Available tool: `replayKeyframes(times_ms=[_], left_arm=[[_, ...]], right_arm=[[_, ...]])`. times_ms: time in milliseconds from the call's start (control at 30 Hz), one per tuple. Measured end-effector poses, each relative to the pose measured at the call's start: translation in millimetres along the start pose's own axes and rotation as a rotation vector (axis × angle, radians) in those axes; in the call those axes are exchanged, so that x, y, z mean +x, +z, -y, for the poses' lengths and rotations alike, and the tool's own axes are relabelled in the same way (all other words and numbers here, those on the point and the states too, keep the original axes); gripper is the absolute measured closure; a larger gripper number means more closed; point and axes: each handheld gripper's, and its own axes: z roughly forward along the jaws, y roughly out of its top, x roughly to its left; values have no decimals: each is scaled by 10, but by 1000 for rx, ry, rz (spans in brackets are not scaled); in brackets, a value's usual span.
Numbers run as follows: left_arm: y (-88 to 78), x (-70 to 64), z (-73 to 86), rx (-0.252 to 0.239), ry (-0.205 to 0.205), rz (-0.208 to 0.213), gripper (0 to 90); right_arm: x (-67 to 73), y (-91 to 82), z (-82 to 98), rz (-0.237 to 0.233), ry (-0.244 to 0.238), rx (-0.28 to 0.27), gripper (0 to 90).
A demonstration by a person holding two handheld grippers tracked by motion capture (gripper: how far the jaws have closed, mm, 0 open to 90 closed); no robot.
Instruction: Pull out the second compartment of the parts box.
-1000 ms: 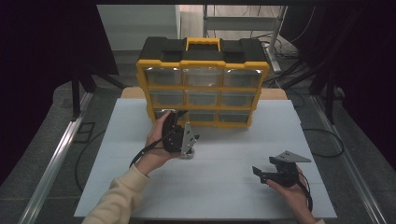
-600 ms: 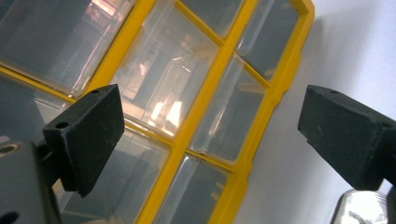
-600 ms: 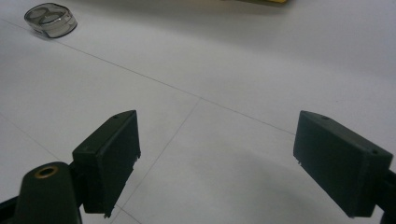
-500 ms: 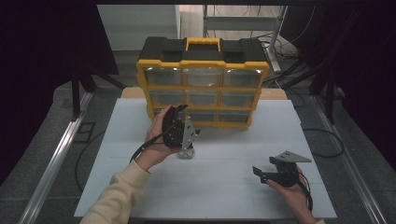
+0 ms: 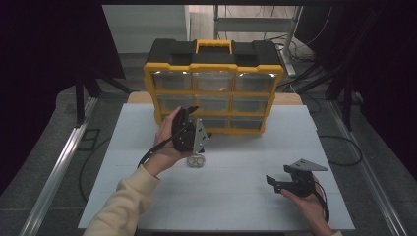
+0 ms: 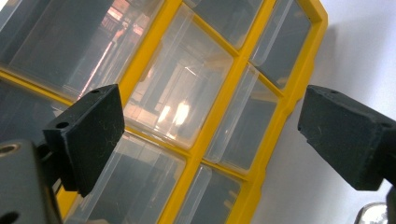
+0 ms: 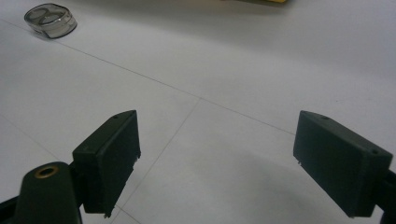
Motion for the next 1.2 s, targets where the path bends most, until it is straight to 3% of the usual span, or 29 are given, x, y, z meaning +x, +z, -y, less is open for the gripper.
replayKeyframes(times_ms=[133, 200, 300, 367, 567, 800, 1033, 1100, 1200], left_arm=[[8, 9, -14, -3, -15, -5, 79], [12, 26, -26, -1, 7, -6, 79], [19, 29, -36, 2, 0, -8, 79], [17, 55, -45, 11, 20, -12, 79], [26, 73, -67, -2, 7, -19, 79], [30, 112, -107, 3, 27, -26, 79], [51, 136, -123, 3, 14, -33, 79], [59, 157, -131, 5, 39, -37, 79], [69, 152, -136, 4, 26, -39, 79]], right_arm=[[0, -1, 0, 0, -1, 0, 149], [1, -1, 0, 0, 1, 0, 150], [0, -1, 1, 1, 0, 1, 150], [-1, -1, 0, 0, 2, 0, 150], [-2, -2, 1, 1, 1, 0, 151], [-4, -3, 1, 1, 1, -1, 151], [-4, -4, 0, 0, 2, -1, 151], [-5, -3, 0, 0, 3, -1, 150], [-6, -3, 0, 1, 3, -1, 151]])
